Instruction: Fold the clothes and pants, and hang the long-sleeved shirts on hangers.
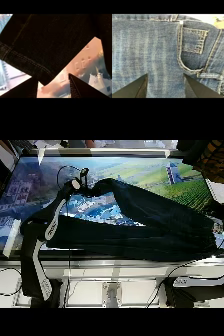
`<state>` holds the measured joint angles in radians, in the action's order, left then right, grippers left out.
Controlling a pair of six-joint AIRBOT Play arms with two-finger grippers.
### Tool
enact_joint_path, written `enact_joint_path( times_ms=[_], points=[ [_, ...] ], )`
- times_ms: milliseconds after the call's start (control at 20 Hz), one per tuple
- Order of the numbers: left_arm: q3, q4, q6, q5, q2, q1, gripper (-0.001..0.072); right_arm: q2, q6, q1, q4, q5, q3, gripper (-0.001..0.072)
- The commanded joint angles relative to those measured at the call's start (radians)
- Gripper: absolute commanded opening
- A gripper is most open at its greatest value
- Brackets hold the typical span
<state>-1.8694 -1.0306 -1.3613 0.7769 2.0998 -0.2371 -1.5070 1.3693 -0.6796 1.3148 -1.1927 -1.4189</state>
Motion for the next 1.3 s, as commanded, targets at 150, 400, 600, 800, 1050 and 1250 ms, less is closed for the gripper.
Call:
enact_joint_path(
  times_ms=[150, 400, 600, 800, 1050, 1250],
  points=[
    [-0.001, 0.006, 0.0, -0.034, 0.013, -0.011, 0.0074, 0.001, 0.005, 0.001, -0.009, 0.0, -0.001, 0.0484],
    [-0.078, -0.111, -0.006, 0.117, -0.019, -0.003, 0.0028, 0.001, 0.005, 0.001, -0.009, -0.003, -0.001, 0.0483],
    [-0.183, -0.49, -0.117, 0.364, -0.196, 0.069, 0.0029, 0.001, 0.004, 0.001, -0.009, -0.026, -0.001, 0.0483],
    [-0.183, -0.536, -0.151, 0.513, -0.431, 0.215, 0.0029, 0.001, 0.0, 0.001, -0.014, -0.058, -0.001, 0.0483],
    [-0.183, -0.572, -0.146, 0.754, -0.51, 0.33, 0.0029, 0.001, -0.012, 0.003, -0.053, -0.115, -0.001, 0.0482],
    [-0.153, -0.652, -0.121, 0.922, -0.484, 0.388, 0.0029, 0.001, -0.023, 0.036, -0.055, -0.125, -0.001, 0.0482]
  ],
)
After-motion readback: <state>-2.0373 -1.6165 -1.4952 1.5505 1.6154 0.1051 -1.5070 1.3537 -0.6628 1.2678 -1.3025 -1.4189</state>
